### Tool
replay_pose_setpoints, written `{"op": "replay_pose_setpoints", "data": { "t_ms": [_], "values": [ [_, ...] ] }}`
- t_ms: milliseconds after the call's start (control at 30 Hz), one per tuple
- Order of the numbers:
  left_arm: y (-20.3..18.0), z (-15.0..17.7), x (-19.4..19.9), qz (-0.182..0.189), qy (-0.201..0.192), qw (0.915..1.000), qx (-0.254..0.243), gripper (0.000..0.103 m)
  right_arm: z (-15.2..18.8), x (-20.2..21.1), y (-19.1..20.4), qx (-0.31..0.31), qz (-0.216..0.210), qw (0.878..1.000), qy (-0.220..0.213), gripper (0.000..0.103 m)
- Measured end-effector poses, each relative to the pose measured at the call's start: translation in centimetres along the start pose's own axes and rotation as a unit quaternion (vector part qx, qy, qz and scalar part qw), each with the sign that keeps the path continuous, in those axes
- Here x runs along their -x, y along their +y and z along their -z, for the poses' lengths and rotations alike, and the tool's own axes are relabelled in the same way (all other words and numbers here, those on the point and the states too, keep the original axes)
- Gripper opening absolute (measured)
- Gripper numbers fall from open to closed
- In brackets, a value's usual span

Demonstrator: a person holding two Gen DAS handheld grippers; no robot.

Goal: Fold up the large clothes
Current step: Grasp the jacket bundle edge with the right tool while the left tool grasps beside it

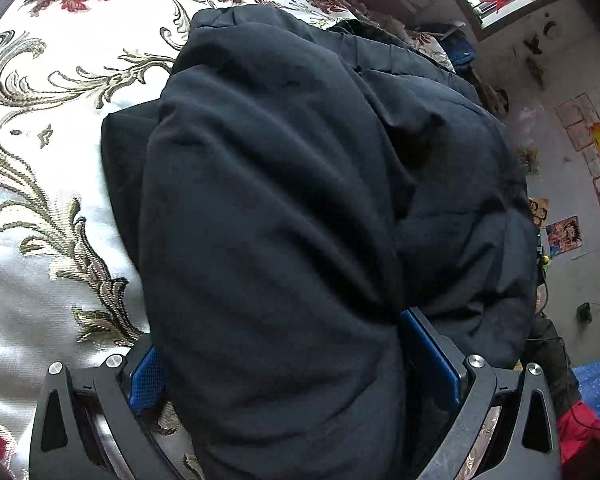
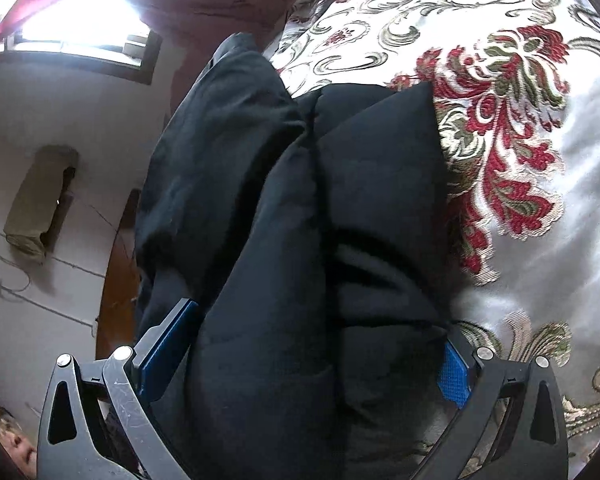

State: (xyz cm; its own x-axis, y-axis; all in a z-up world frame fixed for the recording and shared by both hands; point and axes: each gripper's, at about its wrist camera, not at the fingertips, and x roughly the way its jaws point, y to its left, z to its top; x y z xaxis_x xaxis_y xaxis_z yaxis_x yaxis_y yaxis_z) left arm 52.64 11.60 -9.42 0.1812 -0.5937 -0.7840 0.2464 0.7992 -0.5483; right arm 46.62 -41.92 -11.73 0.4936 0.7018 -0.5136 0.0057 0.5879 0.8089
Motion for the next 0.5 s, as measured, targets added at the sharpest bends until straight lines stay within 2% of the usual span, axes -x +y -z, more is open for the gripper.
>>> {"op": "replay_pose_setpoints", "data": {
  "t_ms": [67,167,200,267,333,367,433,500],
  "values": [
    [-0.5,0.1,-0.3,0.002,-0.002,1.0000,-0.003,0.103,-0.1,-0.3,0.9,0.012,0.009,1.000,0.003,0.101],
    [-1.2,0.3,-0.8,0.014,-0.017,0.9998,0.000,0.103,0.1,-0.2,2.1,0.027,0.028,0.999,-0.002,0.087],
    [-1.5,0.3,-0.9,0.013,-0.022,0.9997,0.002,0.100,0.1,-0.2,2.5,0.029,0.032,0.999,-0.003,0.080],
    [-1.7,0.6,-1.0,0.020,-0.032,0.9991,0.018,0.084,0.2,-0.1,3.6,0.038,0.040,0.998,-0.009,0.068],
    [-1.6,0.9,-0.9,0.028,-0.042,0.9977,0.045,0.064,0.2,0.3,4.6,0.046,0.048,0.998,-0.014,0.054],
    [-1.5,1.0,-0.7,0.032,-0.049,0.9965,0.059,0.059,0.3,0.4,5.5,0.052,0.054,0.997,-0.020,0.050],
    [-1.9,1.2,-0.6,0.035,-0.060,0.9948,0.074,0.042,0.5,0.7,7.1,0.065,0.065,0.995,-0.029,0.036],
    [-2.7,1.4,-0.2,0.028,-0.069,0.9937,0.085,0.032,0.7,1.5,9.1,0.084,0.075,0.993,-0.046,0.027]
  ]
}}
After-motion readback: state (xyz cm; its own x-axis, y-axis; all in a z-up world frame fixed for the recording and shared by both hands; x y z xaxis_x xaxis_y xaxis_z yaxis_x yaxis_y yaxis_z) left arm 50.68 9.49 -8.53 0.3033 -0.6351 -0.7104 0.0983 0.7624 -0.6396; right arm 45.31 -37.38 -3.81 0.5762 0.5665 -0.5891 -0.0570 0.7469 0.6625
